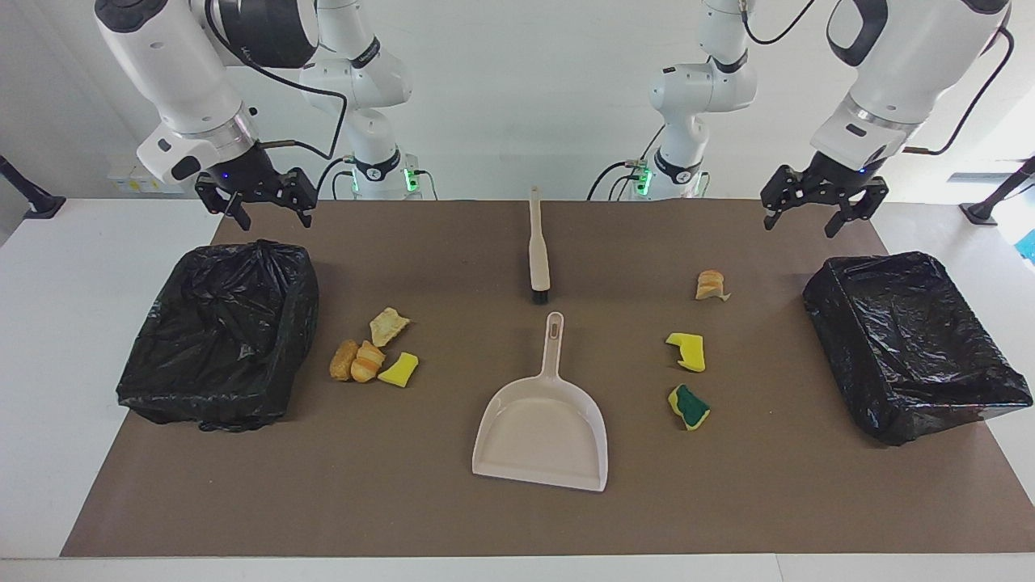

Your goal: Sweep and dump trash in bin

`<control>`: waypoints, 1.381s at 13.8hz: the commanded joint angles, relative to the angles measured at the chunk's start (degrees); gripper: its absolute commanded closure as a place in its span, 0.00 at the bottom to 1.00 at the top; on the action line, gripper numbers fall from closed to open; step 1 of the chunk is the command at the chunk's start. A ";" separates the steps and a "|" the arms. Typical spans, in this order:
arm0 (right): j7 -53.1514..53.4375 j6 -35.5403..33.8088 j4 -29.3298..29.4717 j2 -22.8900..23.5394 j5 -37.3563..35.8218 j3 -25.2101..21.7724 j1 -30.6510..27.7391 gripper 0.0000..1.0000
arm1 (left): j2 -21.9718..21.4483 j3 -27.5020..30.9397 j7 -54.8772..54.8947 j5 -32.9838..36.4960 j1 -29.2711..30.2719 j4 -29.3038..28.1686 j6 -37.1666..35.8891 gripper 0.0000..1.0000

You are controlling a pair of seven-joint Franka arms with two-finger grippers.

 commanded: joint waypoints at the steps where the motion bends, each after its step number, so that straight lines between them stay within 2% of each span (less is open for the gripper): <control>1: -0.14 -0.35 -0.12 -0.64 -0.02 0.50 -0.63 0.00 | -4.33 0.79 -1.91 -0.70 -3.74 -9.30 7.04 0.00; 5: -0.14 -0.35 -0.12 -0.64 -0.02 0.50 -0.63 0.00 | -5.74 0.79 -10.16 -0.70 -9.36 -17.82 17.06 0.00; 10: -0.14 -0.35 -0.12 -0.64 -0.02 0.50 -0.63 0.00 | -7.32 0.79 -12.38 -0.70 -17.53 -28.02 26.30 0.00; 13: -0.14 -0.35 -0.12 -0.64 -0.02 0.50 -0.63 0.00 | -7.32 0.70 -13.60 -0.70 -20.62 -32.16 30.43 0.00; 17: -0.14 -0.35 -0.12 -0.64 -0.02 0.50 -0.63 0.00 | -7.24 0.53 -27.81 -0.18 -29.30 -39.19 38.51 0.00; 19: -0.14 -0.35 -0.12 -0.64 -0.02 0.50 -0.63 0.00 | -7.32 0.18 -33.01 0.00 -33.44 -40.51 38.97 0.00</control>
